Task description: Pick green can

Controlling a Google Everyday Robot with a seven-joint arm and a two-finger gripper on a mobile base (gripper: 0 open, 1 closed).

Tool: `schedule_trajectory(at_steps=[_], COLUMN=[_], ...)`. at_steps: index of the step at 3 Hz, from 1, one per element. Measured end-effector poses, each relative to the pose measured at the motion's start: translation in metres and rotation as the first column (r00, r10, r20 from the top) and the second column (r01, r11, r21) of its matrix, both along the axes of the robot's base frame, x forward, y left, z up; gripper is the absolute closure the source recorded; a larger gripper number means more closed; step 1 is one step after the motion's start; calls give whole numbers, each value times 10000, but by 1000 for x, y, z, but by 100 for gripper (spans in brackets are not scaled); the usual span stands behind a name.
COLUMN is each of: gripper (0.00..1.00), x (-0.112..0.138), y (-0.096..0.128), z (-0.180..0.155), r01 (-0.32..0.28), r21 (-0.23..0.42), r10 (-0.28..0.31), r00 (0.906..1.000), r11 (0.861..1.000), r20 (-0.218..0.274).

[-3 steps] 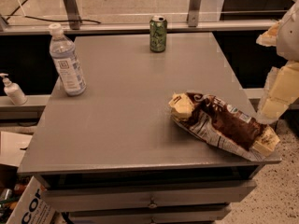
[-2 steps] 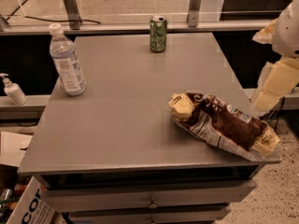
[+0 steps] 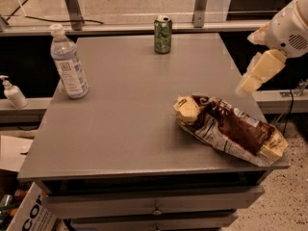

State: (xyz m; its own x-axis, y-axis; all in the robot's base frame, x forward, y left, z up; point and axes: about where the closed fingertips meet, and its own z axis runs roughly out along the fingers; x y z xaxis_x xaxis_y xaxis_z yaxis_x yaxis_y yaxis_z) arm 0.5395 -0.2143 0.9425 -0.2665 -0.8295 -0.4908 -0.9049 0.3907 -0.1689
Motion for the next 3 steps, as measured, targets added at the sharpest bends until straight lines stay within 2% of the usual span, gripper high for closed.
schedule_trajectory(at_steps=[1,2,3], gripper=[0,0,0], x=[36,69,69], y=[7,20,20], z=[-16,-19,-19], r01=[130,265,265], r21=[1173,2271,2272], r10=[-124,-293,-292], r00=[9999,9995,9995], r11=[9930,9735,9735], r20=[-57,89,88])
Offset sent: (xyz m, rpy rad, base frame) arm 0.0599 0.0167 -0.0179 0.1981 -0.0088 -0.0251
